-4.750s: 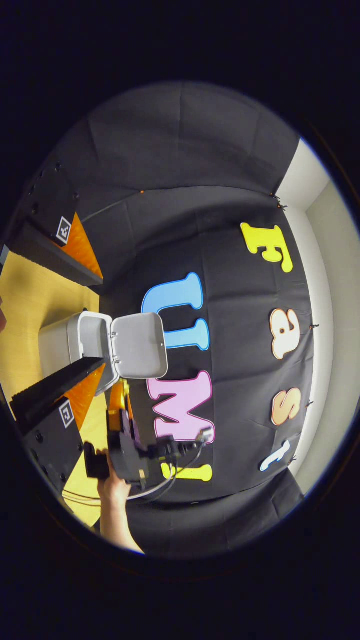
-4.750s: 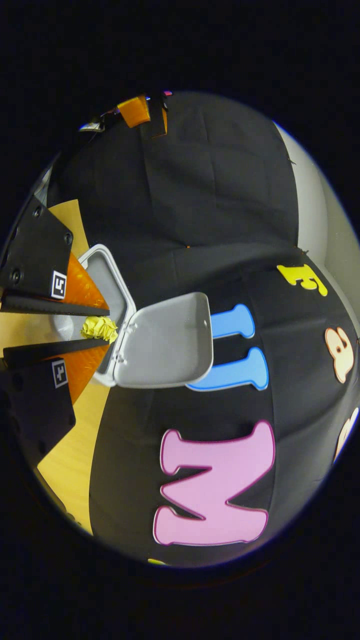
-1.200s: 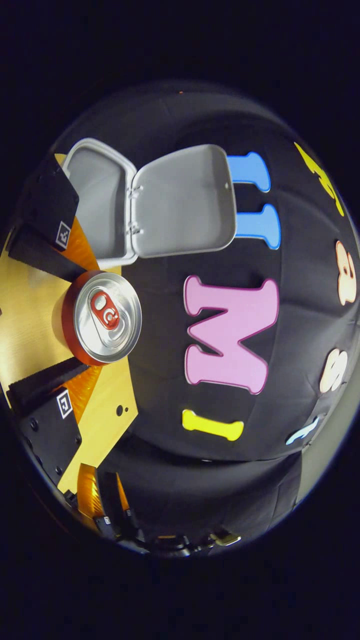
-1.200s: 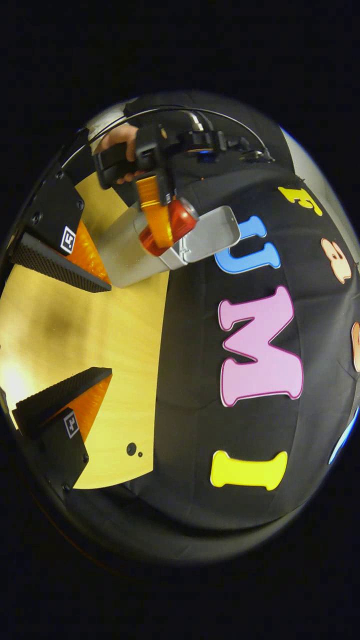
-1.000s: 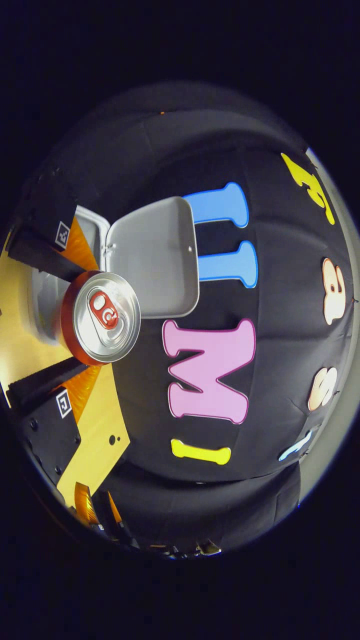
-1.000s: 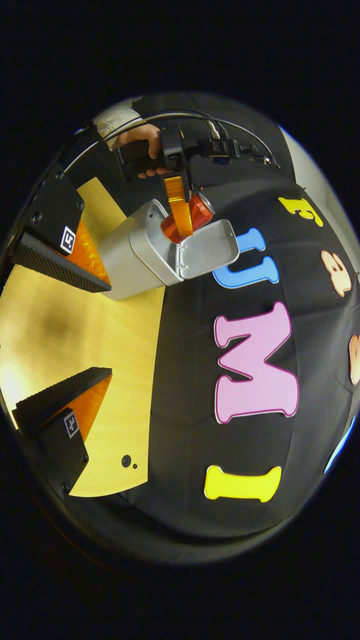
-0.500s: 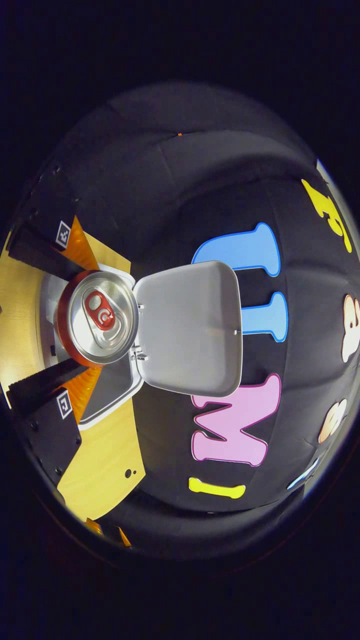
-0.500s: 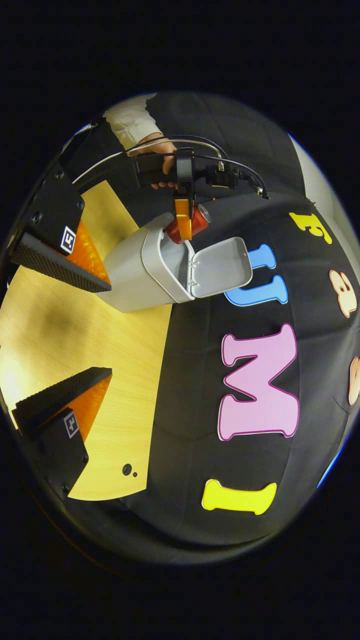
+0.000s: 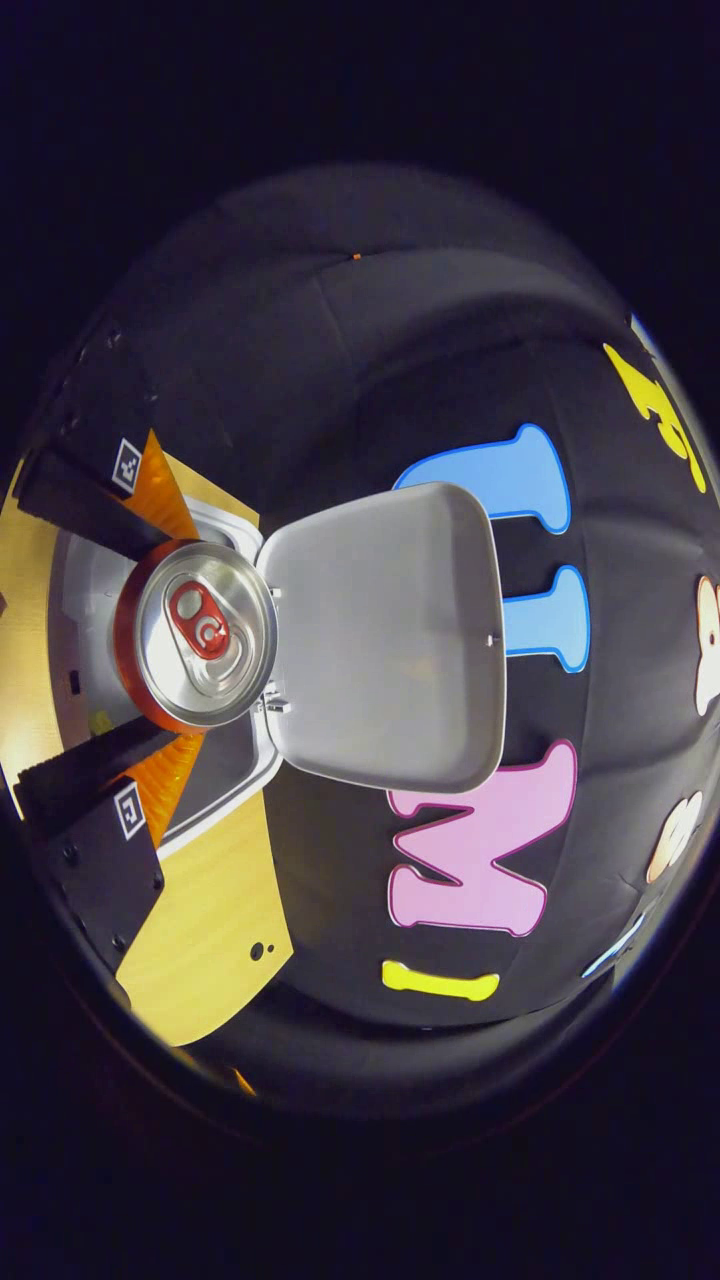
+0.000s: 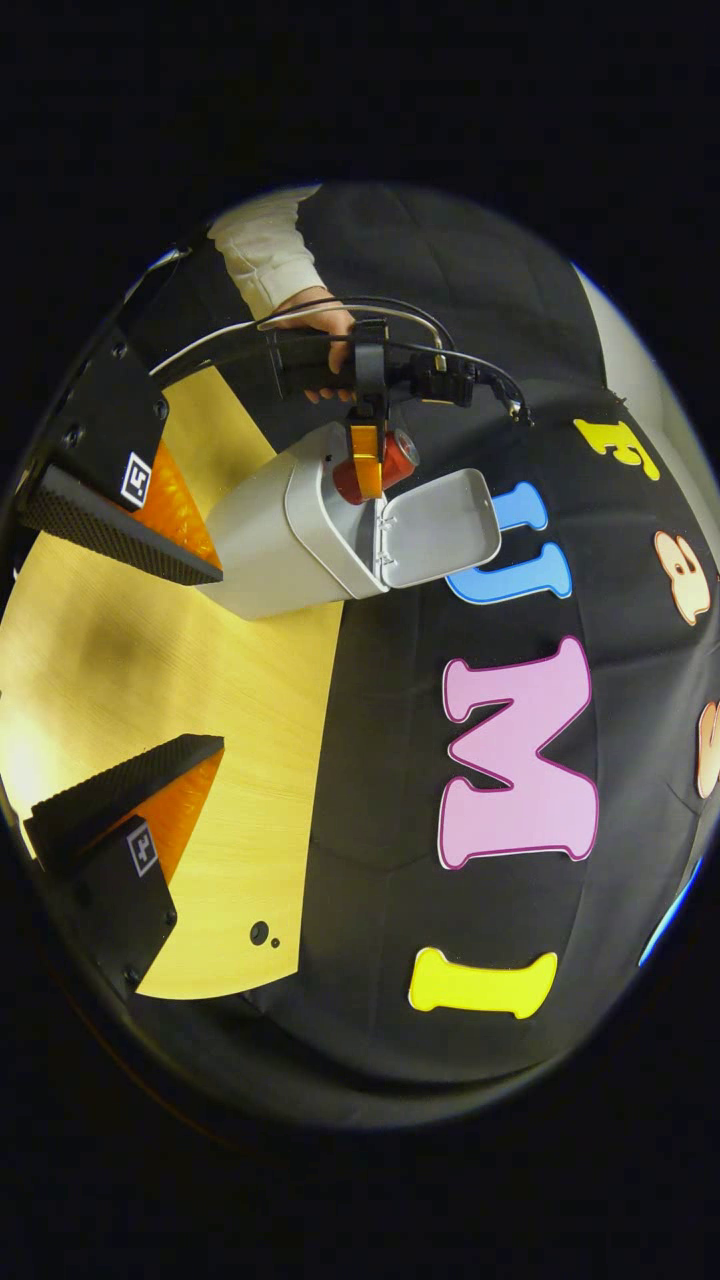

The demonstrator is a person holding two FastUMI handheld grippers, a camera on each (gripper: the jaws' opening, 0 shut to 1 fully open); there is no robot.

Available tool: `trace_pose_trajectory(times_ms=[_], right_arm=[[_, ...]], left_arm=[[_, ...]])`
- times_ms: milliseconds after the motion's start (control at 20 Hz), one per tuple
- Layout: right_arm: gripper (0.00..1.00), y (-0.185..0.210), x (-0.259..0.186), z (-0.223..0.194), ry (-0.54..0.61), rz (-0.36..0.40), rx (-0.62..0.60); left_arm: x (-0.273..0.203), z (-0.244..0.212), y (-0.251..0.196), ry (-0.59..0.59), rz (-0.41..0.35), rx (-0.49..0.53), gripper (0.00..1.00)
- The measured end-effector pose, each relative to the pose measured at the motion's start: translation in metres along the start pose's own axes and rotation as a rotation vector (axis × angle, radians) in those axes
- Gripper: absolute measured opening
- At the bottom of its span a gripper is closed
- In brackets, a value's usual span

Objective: Press the lid of the desktop garbage bin to open it, pick up the crumpled paper on the desktop and throw it into the bin, then pick up the pop can on the desktop and drop it into the bin, and finally close the garbage bin lid.

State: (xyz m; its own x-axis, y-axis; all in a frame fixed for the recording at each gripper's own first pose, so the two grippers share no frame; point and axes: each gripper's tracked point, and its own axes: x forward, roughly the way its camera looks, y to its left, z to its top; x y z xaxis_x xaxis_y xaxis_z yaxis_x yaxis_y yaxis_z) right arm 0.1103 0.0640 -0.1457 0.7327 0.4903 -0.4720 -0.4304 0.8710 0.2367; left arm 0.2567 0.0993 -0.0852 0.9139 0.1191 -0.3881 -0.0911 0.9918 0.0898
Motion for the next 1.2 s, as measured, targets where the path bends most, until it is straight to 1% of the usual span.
trace_pose_trajectory(times_ms=[50,100,200,250,300,350,550,650,700,750,850,900,1050,1150,1200], right_arm=[[0.97,-0.004,-0.002,-0.001,-0.001,-0.006,-0.003],[0.97,-0.007,-0.004,-0.002,-0.001,-0.011,-0.001],[0.97,-0.014,-0.004,-0.006,0.006,-0.017,0.012],[0.97,-0.018,-0.003,-0.009,0.012,-0.020,0.019],[0.97,-0.023,-0.002,-0.012,0.018,-0.025,0.026],[0.97,-0.026,-0.005,-0.004,0.022,-0.027,0.036],[0.97,-0.032,-0.001,-0.004,0.016,-0.029,0.060],[0.97,-0.034,0.001,-0.007,0.018,-0.029,0.057],[0.97,-0.036,0.002,-0.008,0.020,-0.033,0.053],[0.97,-0.038,0.002,-0.010,0.020,-0.036,0.053],[0.97,-0.040,0.003,-0.013,0.020,-0.037,0.061],[0.97,-0.040,0.004,-0.012,0.018,-0.038,0.067],[0.97,-0.045,0.004,-0.012,0.014,-0.052,0.078],[0.97,-0.046,0.004,-0.012,0.010,-0.060,0.088],[0.97,-0.047,0.004,-0.012,0.009,-0.063,0.094]], left_arm=[[-0.002,0.002,0.002,-0.004,0.013,-0.011,0.88],[-0.003,0.005,0.005,-0.013,0.029,-0.020,0.90],[-0.007,0.013,0.009,-0.042,0.039,-0.019,0.98],[-0.010,0.017,0.009,-0.057,0.038,-0.022,0.98],[-0.013,0.026,0.008,-0.073,0.022,-0.046,0.98],[-0.018,0.037,0.005,-0.095,0.001,-0.083,0.98],[-0.034,0.114,0.025,-0.205,-0.012,-0.224,0.98],[-0.038,0.156,0.033,-0.254,-0.055,-0.309,0.96],[-0.037,0.174,0.036,-0.282,-0.076,-0.325,0.94],[-0.032,0.189,0.044,-0.293,-0.068,-0.302,0.94],[-0.014,0.198,0.057,-0.272,-0.025,-0.197,0.93],[-0.006,0.201,0.057,-0.266,-0.015,-0.153,0.93],[0.014,0.213,0.039,-0.261,-0.031,-0.057,0.93],[0.026,0.215,0.022,-0.240,-0.080,-0.054,0.93],[0.034,0.209,0.016,-0.202,-0.095,-0.039,0.93]])
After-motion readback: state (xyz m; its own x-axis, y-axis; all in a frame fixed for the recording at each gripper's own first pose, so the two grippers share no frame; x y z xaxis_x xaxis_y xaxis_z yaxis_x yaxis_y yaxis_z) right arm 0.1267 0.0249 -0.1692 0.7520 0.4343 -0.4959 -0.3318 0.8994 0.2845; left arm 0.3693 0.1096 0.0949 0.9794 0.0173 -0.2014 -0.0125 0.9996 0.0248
